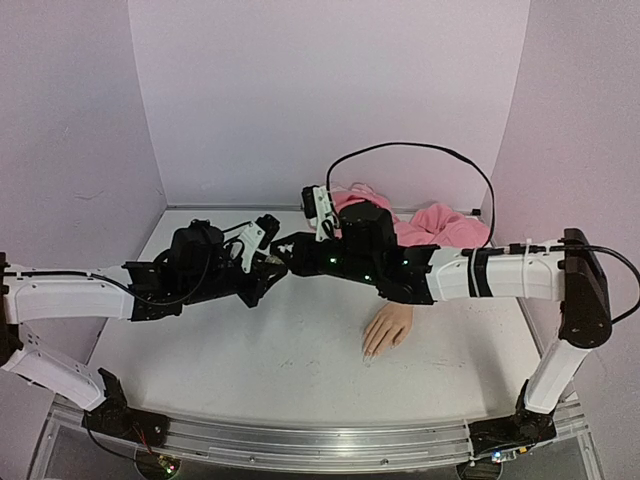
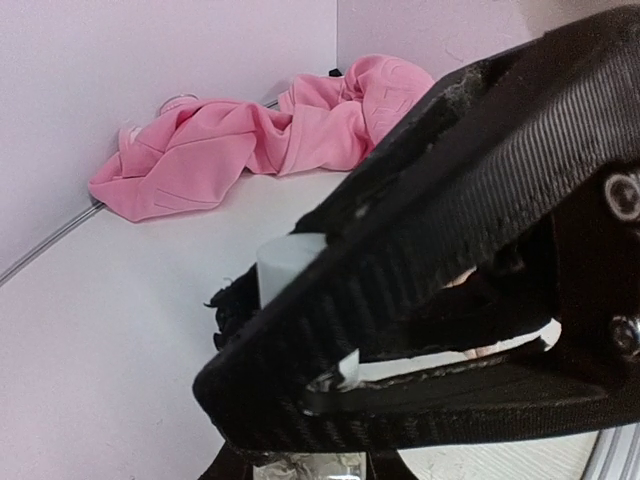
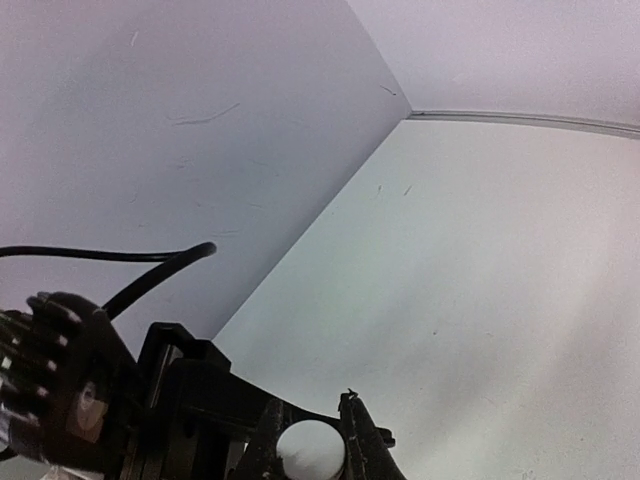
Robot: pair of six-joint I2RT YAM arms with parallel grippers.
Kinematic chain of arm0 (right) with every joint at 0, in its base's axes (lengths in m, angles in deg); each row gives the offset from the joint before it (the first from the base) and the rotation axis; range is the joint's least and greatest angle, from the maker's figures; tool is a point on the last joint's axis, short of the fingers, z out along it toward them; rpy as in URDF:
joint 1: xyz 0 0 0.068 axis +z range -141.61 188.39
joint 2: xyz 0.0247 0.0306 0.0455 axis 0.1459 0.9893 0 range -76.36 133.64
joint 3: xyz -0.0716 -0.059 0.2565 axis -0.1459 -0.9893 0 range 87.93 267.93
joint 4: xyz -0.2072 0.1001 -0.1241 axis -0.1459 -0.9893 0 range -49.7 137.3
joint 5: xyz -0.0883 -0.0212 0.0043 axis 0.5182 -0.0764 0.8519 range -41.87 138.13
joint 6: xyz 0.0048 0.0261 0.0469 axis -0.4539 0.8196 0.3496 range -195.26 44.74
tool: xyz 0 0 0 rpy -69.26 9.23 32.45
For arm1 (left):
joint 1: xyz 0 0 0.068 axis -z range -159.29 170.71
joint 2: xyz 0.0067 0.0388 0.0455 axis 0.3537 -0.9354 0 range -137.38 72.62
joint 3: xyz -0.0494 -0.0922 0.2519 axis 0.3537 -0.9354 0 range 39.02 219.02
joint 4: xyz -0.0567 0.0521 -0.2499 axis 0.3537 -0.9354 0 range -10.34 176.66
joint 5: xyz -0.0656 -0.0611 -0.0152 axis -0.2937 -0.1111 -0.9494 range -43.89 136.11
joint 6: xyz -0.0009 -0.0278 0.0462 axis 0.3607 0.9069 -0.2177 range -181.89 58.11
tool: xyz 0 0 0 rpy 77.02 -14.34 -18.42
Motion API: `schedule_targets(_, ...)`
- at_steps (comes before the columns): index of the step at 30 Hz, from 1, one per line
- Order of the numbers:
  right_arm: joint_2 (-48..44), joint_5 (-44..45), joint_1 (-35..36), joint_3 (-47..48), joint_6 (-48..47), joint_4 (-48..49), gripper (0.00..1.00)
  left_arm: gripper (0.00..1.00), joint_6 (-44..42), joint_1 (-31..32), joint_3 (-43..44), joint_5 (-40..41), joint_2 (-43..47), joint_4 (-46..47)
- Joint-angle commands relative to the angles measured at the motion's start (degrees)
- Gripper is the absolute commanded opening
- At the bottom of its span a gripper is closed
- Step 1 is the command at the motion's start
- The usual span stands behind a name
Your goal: Paint the nails
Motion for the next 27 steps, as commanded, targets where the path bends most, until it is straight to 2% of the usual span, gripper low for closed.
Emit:
schedule_targets(1, -3.32, -2.71, -0.98, 0.87, -1.64, -4.47, 0.23, 0.0, -3.4, 0.05, 5.18, 7.9, -1.08, 5.42)
schedule_targets(3, -5.35, -12.33, -4.52, -1.79, -4.33, -1.35, 0.39, 0.0, -2.78, -0.01, 3.8, 7.49, -0.91, 5.44)
schedule_targets(5, -6.13, -24.96, -7.65, -3.1, -8.69, 0.7, 0.48, 0.0, -2.41, -0.01, 2.64, 6.7, -0.57, 5.24)
schedule_targets(7, -7.02, -32.05, -9.95, -4.46, -11.71, 1.02, 0.67, 0.0, -1.53, -0.29, 1.44, 3.73, 0.25, 5.09)
schedule_targets(10, -7.88, -39.07, -11.99, -6.43, -14.74, 2.33, 0.84, 0.0, -0.14, -2.62, 0.53, -9.41, 1.17, 5.19)
schedule_targets(12, -7.49, -43.13, -13.01, -6.62, -14.65, 4.29, 0.9, 0.0, 2.35, -4.17, 1.07, -21.17, 1.12, 5.3)
schedule_targets(16, -5.85, -49.59, -13.14, -6.25, -11.15, 11.44, 0.88, 0.0, 3.14, -4.49, 3.28, -39.47, -0.49, 5.75)
schedule_targets(19, -4.57, -52.39, -13.14, -5.44, -8.24, 15.81, 0.79, 0.0, 4.49, -4.5, 4.98, -46.79, -2.13, 5.96)
schedule_targets(22, -3.68, -54.54, -13.14, -5.39, -4.35, 21.1, 0.66, 0.0, 5.37, -4.41, 5.69, -49.85, -3.25, 6.2)
schedule_targets(27, -2.8, -56.45, -12.99, -5.42, -0.67, 25.57, 0.49, 0.0, 5.74, -4.41, 5.53, -49.68, -3.41, 6.68)
